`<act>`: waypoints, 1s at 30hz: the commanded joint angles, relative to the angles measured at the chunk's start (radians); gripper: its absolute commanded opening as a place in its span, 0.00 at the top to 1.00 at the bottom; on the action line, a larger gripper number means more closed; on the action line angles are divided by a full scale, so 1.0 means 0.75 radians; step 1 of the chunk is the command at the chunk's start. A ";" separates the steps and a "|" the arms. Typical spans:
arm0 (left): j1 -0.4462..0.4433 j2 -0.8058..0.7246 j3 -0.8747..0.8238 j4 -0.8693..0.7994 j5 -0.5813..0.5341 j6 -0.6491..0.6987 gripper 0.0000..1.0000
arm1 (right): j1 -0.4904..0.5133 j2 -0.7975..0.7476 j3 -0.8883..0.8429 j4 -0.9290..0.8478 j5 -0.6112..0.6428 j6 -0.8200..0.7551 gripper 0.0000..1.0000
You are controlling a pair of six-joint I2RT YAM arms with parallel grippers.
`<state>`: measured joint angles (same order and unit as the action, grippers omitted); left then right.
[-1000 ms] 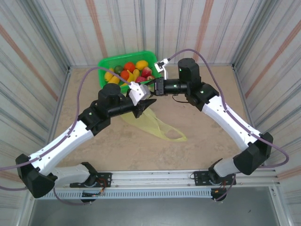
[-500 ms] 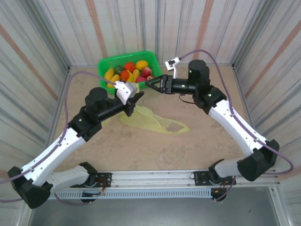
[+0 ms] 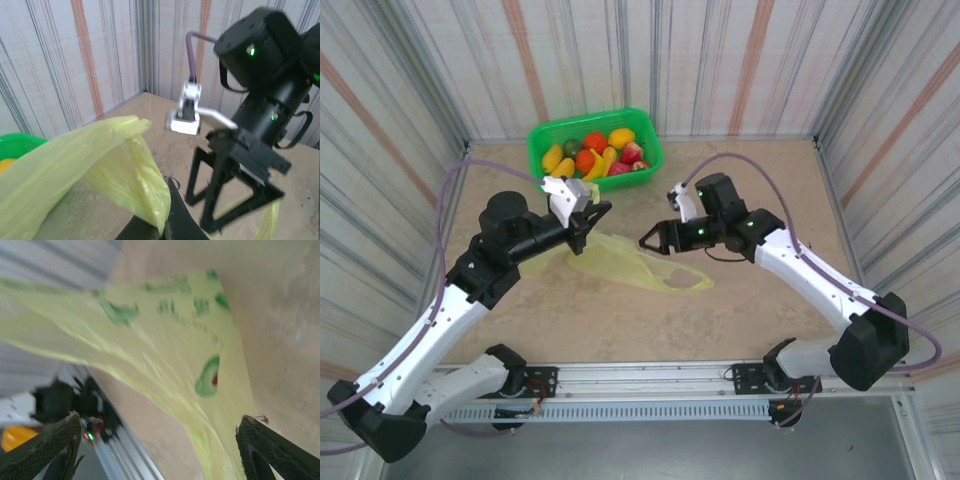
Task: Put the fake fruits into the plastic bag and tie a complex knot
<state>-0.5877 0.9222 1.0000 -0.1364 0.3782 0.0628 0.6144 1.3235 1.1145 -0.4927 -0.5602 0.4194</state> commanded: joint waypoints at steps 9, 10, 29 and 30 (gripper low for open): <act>0.033 -0.015 0.056 -0.054 0.064 0.010 1.00 | 0.017 0.036 -0.106 -0.172 0.090 -0.170 0.34; 0.032 -0.014 0.057 -0.054 0.066 0.010 1.00 | 0.017 0.044 -0.111 -0.167 0.081 -0.172 0.33; 0.067 0.002 0.392 -0.351 0.542 0.093 1.00 | -0.223 0.043 0.429 -0.330 0.849 -0.117 1.00; 0.067 0.004 0.412 -0.387 0.579 0.110 1.00 | -0.224 0.021 0.455 -0.327 0.891 -0.125 1.00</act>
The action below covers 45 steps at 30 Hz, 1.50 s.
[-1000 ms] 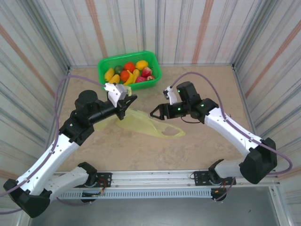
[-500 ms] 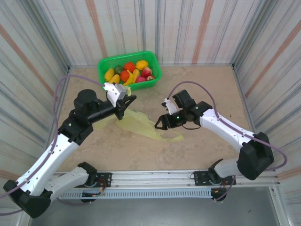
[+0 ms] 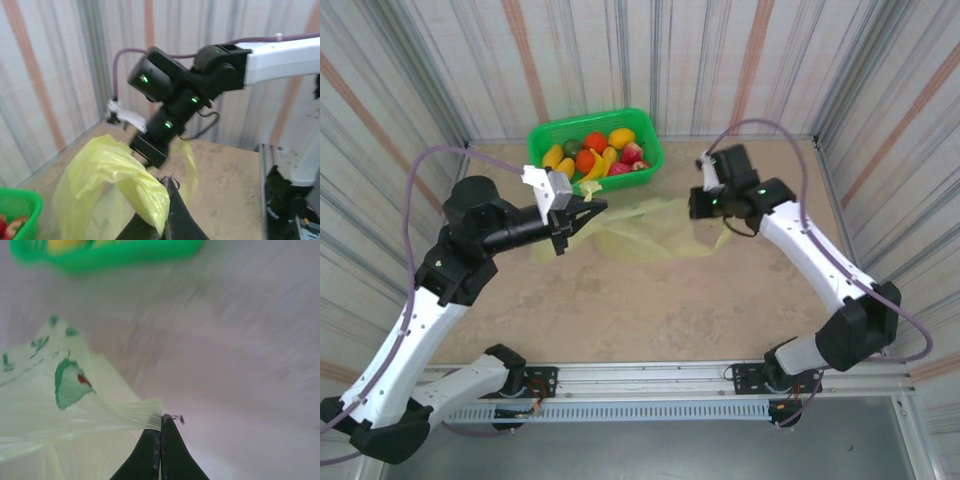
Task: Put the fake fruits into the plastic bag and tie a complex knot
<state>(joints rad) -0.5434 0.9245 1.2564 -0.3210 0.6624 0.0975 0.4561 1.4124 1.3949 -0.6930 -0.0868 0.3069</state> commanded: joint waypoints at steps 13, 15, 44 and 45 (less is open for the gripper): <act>0.009 -0.121 -0.276 -0.059 0.043 -0.089 1.00 | 0.129 -0.165 -0.344 0.102 -0.139 -0.029 1.00; 0.008 -0.134 -0.334 -0.009 0.016 -0.151 1.00 | 0.148 -0.095 -0.326 0.107 -0.196 -0.037 1.00; 0.009 -0.190 -0.527 0.024 -0.488 -0.342 1.00 | -0.138 1.107 0.876 0.100 -0.239 0.407 0.25; 0.009 -0.186 -0.524 0.022 -0.486 -0.346 1.00 | -0.136 1.186 0.982 0.041 -0.216 0.413 0.25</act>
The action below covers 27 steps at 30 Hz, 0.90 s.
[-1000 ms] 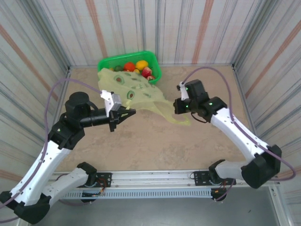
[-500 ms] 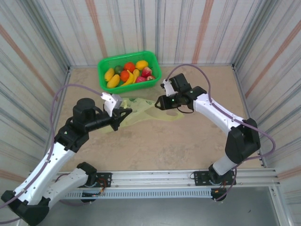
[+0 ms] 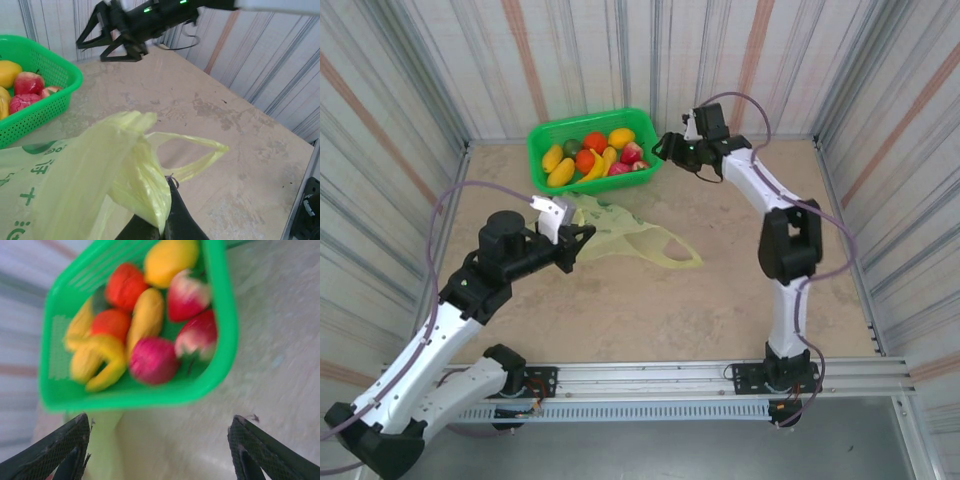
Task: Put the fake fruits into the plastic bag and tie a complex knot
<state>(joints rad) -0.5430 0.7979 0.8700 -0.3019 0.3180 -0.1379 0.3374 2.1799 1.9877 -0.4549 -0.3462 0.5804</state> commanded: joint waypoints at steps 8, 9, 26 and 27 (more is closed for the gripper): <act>0.011 -0.010 0.064 -0.058 -0.068 -0.021 1.00 | 0.076 0.478 0.667 -0.678 0.539 0.024 0.33; 0.011 -0.017 0.069 -0.063 -0.081 -0.017 1.00 | 0.073 0.464 0.645 -0.700 0.618 0.036 0.36; 0.016 -0.050 0.079 -0.049 -0.227 0.002 1.00 | -0.275 -0.405 -0.675 -0.508 1.277 0.250 0.42; 0.015 -0.039 0.085 -0.044 -0.230 0.002 1.00 | -0.275 -0.441 -0.688 -0.507 1.307 0.240 0.39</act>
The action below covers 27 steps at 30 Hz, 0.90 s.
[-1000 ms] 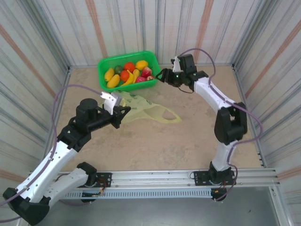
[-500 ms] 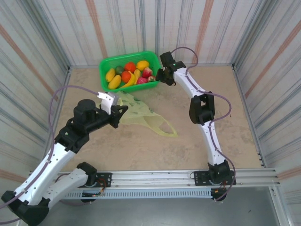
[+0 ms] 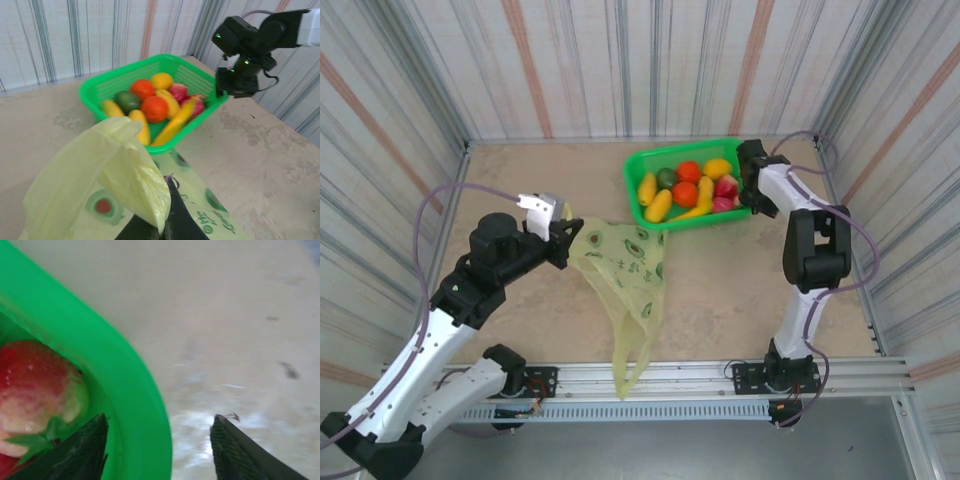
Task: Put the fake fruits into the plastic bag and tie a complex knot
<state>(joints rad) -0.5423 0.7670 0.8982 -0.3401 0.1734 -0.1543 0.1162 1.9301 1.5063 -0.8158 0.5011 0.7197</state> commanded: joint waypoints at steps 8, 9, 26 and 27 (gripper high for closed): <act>0.029 0.136 0.129 -0.003 -0.170 0.036 1.00 | 0.164 -0.373 -0.044 0.139 0.191 -0.194 0.30; 0.042 0.159 0.142 -0.003 -0.235 0.008 1.00 | 0.187 -0.398 -0.049 0.178 0.114 -0.254 0.33; 0.376 0.333 0.210 -0.058 -0.425 -0.398 1.00 | 0.872 -0.411 -0.022 0.280 -1.049 -0.613 0.40; 0.376 0.322 0.200 -0.058 -0.414 -0.403 1.00 | 0.916 -0.398 0.012 0.274 -1.012 -0.618 0.32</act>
<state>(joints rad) -0.2619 1.0397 1.0416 -0.3733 -0.1501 -0.4198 0.7254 1.6314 1.4567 -0.6060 -0.2039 0.3080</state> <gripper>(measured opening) 0.056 0.626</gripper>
